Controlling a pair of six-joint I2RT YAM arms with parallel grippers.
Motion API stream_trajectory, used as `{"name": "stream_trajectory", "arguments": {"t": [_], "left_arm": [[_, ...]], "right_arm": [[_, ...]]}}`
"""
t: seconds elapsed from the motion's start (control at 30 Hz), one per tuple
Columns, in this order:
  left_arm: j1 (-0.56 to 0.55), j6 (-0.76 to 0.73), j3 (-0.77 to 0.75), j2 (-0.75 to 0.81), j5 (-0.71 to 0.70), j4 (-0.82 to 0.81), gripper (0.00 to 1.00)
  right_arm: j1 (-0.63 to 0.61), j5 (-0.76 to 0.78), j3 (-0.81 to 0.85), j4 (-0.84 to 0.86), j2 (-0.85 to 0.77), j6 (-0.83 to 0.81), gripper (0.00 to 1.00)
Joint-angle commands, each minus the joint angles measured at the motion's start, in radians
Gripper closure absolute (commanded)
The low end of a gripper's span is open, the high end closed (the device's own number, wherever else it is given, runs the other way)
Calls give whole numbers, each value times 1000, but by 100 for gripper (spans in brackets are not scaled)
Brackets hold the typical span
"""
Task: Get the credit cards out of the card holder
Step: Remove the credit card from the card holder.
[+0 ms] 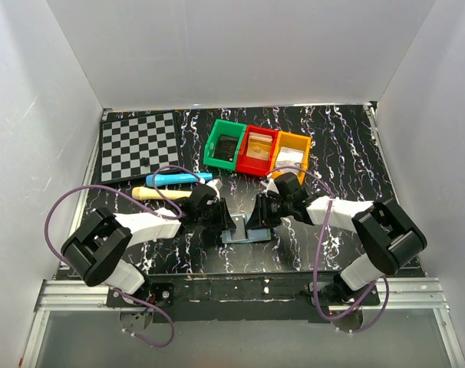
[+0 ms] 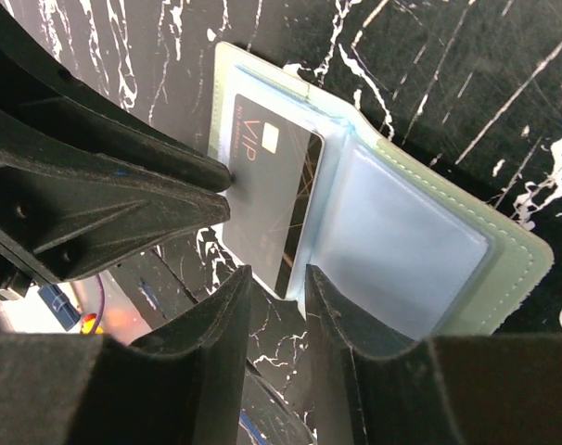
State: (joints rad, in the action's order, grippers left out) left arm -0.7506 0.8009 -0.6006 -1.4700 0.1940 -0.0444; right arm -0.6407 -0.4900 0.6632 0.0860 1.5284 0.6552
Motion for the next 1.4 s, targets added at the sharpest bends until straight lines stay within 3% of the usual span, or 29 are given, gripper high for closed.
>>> {"name": "stream_trajectory", "arguments": {"t": [0.0, 0.73, 1.37], "left_arm": [[5, -3, -44, -13, -19, 34, 80], [7, 37, -34, -69, -42, 75, 94], [27, 50, -14, -110, -30, 64, 100]], "right_arm": [[7, -9, -17, 69, 15, 9, 63], [18, -58, -47, 162, 73, 49, 65], [42, -119, -106, 293, 81, 107, 71]]}}
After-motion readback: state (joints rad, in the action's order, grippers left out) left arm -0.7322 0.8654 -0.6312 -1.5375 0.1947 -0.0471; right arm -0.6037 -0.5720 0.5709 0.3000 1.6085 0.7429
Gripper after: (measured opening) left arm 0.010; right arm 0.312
